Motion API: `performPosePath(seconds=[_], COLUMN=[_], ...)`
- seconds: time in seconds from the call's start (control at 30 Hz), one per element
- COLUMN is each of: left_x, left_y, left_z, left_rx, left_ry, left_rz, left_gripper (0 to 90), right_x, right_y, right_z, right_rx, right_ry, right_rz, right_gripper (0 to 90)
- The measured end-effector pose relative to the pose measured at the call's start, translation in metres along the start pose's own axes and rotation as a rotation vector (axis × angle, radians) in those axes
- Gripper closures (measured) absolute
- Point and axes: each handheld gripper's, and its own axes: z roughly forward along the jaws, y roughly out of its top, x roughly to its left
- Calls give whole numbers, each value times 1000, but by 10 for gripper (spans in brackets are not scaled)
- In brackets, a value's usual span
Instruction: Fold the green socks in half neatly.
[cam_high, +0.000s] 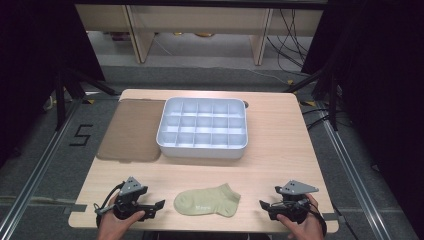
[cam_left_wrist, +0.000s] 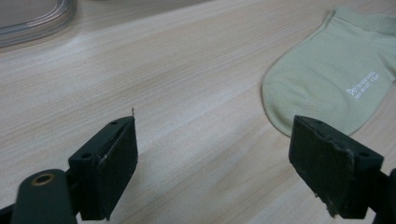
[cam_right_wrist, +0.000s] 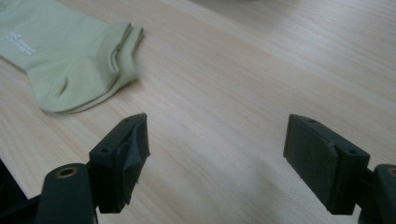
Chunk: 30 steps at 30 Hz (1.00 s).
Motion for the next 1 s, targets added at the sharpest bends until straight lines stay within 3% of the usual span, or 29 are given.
performPosePath(seconds=[0.03, 0.13, 0.17, 0.3, 0.33, 0.5, 0.87, 0.97, 1.0], left_x=[0, 0, 0, -1, -1, -2, -3, -4, -4], left_y=[0, 0, 0, 0, 0, 0, 0, 0, 0], left_z=[0, 0, -1, -2, -2, -1, -1, 0, 0], left_rx=[-1, -3, -5, -11, -8, 2, 12, 10, 13], left_ry=[2, 3, 8, 6, 6, 3, -3, 5, 10], left_rz=[0, -10, -8, -12, -15, -21, -22, -18, -18], left_gripper=[151, 150, 151, 150, 151, 151, 151, 151, 151], right_x=[-3, -3, -4, 2, 1, 8, 27, 30, 31], right_y=[1, 1, 1, 2, 3, 11, 29, 33, 36], right_z=[0, -1, -1, -1, 0, 3, 24, 31, 33], right_rx=[-3, 8, 1, 7, -4, -13, 43, 20, 43], right_ry=[7, 13, 29, 19, 20, 51, 104, 121, 124], right_rz=[-22, -22, -20, 10, -23, -42, -81, -97, -93], right_gripper=[242, 255, 271, 306, 316, 388, 421, 431, 437])
